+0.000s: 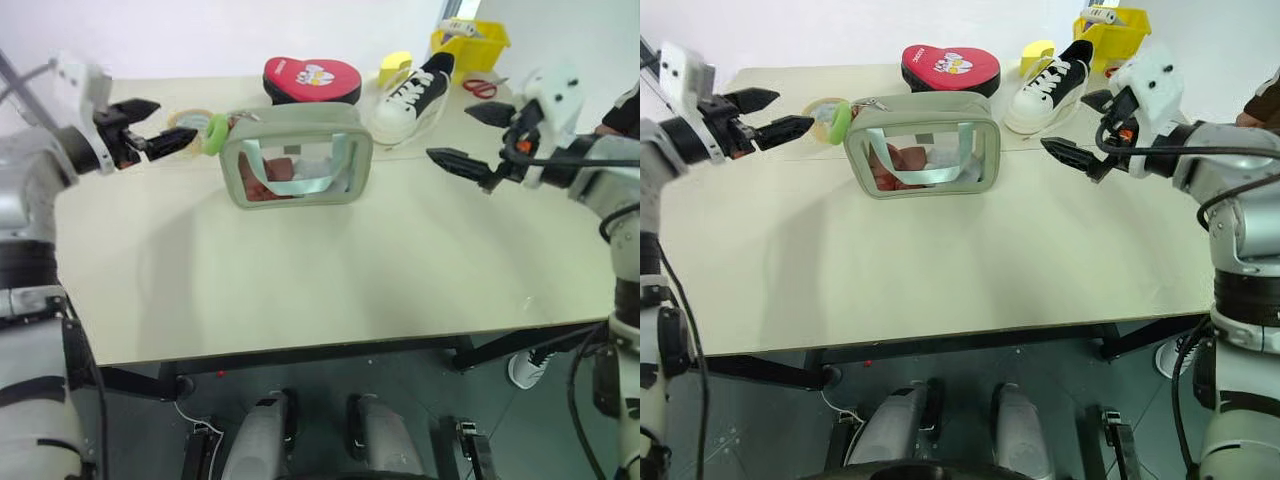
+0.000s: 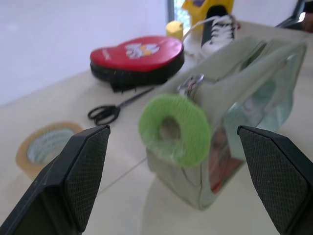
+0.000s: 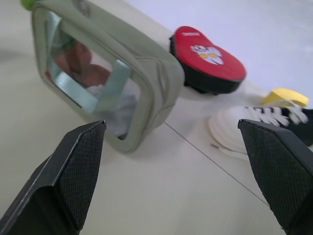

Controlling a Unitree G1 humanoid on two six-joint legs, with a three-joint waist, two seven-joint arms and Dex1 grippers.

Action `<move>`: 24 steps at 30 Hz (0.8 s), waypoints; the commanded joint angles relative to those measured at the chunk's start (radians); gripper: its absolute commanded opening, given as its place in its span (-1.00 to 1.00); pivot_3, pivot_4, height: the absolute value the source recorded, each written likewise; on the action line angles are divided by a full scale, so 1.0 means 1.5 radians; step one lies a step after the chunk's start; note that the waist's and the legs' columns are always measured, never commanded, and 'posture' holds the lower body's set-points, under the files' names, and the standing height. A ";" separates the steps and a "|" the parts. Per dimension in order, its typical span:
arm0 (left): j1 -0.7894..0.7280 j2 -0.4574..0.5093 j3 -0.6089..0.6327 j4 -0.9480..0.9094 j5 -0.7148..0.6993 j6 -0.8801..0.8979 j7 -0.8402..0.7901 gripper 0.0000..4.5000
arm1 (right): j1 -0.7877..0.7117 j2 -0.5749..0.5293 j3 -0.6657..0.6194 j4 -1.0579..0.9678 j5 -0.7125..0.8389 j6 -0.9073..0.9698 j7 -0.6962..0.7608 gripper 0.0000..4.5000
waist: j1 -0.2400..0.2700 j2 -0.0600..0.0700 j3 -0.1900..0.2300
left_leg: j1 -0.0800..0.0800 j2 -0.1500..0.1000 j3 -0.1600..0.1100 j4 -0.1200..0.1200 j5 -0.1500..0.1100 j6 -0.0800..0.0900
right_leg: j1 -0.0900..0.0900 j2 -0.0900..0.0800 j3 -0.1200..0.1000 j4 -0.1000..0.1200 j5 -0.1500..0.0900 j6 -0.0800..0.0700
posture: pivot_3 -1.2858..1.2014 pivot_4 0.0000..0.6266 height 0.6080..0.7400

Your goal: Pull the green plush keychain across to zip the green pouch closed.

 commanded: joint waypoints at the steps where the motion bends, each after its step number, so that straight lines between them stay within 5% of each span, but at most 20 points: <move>1: -0.021 -0.004 -0.009 0.013 0.008 -0.013 -0.007 0.98 | -0.035 0.011 0.010 0.042 -0.025 -0.038 -0.005 1.00 | 0.000 0.000 0.000 | 0.000 0.000 0.000 0.000 0.000 0.000 | -0.001 0.000 0.000 0.000 0.000 0.000 | 0.03 -0.52 1.00; 16: -0.001 -0.013 -0.031 -0.062 0.029 -0.008 0.011 0.98 | -0.057 0.035 0.034 0.079 -0.055 -0.078 0.006 1.00 | 0.001 0.000 0.000 | -0.003 0.000 0.000 0.001 0.001 0.001 | -0.004 0.000 0.000 0.003 0.001 0.001 | 0.03 -0.52 1.00; 24: 0.033 0.001 -0.021 -0.231 -0.042 0.101 -0.017 0.98 | -0.229 0.178 0.125 0.304 -0.131 -0.185 0.007 1.00 | -0.010 0.000 0.001 | -0.001 0.000 0.002 0.001 0.002 0.001 | -0.004 0.001 0.002 0.006 0.002 0.003 | 0.03 -0.52 1.00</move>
